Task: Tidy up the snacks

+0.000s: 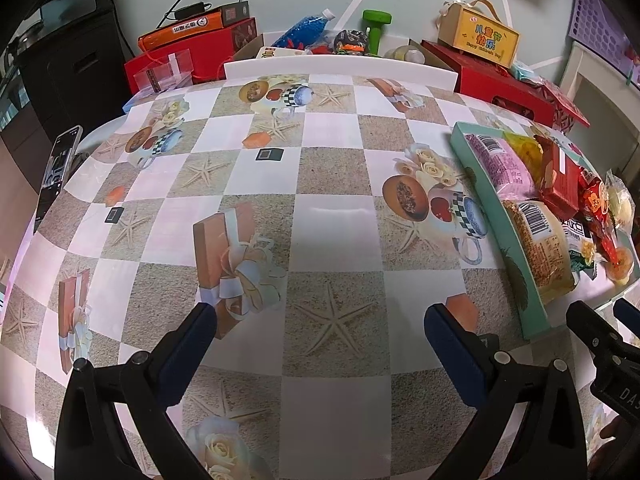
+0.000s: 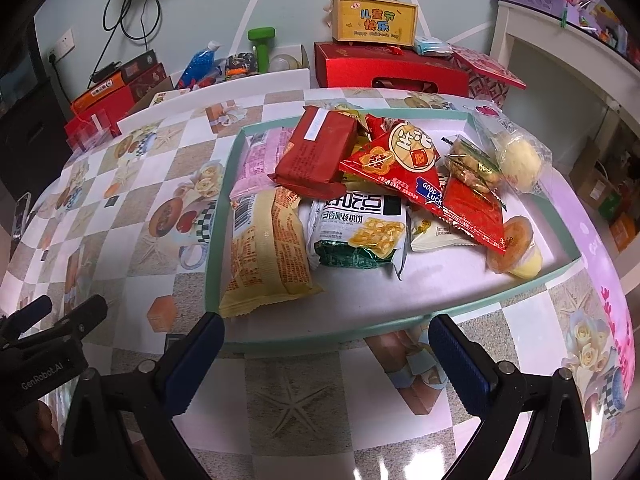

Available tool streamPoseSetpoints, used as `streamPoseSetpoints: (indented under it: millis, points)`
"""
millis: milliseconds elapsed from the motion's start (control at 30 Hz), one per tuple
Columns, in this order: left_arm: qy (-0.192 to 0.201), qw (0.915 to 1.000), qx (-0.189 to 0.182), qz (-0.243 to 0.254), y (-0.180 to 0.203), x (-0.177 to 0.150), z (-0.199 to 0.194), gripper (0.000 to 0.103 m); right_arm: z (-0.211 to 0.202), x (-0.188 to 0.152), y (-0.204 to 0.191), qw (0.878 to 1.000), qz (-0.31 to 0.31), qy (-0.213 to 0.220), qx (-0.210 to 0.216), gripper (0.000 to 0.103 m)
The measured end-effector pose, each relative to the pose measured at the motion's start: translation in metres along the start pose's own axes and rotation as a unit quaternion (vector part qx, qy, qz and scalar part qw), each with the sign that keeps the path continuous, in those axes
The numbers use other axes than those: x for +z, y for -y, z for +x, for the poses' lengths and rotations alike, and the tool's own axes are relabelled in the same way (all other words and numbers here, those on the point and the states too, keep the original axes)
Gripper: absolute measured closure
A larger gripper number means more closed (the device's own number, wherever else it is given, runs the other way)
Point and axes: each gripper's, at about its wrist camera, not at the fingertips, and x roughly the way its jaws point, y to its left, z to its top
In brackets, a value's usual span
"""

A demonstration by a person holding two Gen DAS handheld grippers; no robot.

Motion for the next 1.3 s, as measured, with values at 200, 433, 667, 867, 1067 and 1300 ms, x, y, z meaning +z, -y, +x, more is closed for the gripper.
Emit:
streamPoseSetpoints:
  millis: [200, 433, 667, 867, 1067, 1300]
  points:
    - [0.0, 1.0, 0.0, 0.0, 0.0, -0.0001, 0.0002, 0.0, 0.0001, 0.0001, 0.0, 1.0, 0.0, 0.0, 0.0, 0.0]
    - [0.001, 1.0, 0.0, 0.0, 0.0, 0.0001, 0.0002, 0.0, 0.0015, -0.001, -0.0003, 1.0, -0.002, -0.002, 0.0, 0.0]
    - [0.0, 1.0, 0.0, 0.0, -0.0001, 0.0002, -0.0001, 0.0, 0.0015, -0.001, -0.0005, 1.0, -0.001, -0.002, 0.0, 0.0]
    - [0.0, 1.0, 0.001, 0.0, 0.0002, 0.0003, -0.0002, 0.0, 0.0015, -0.001, -0.0005, 1.0, -0.002, -0.002, 0.0, 0.0]
    - [0.0, 1.0, 0.001, 0.001, 0.0017, 0.0002, 0.0, 0.0, 0.0015, -0.0009, -0.0006, 1.0, -0.001, -0.002, 0.0, 0.0]
    - [0.0, 1.0, 0.006, 0.002, -0.0007, 0.0, 0.0, 0.0, 0.0018, -0.0013, -0.0005, 1.0, -0.001, -0.002, 0.0, 0.0]
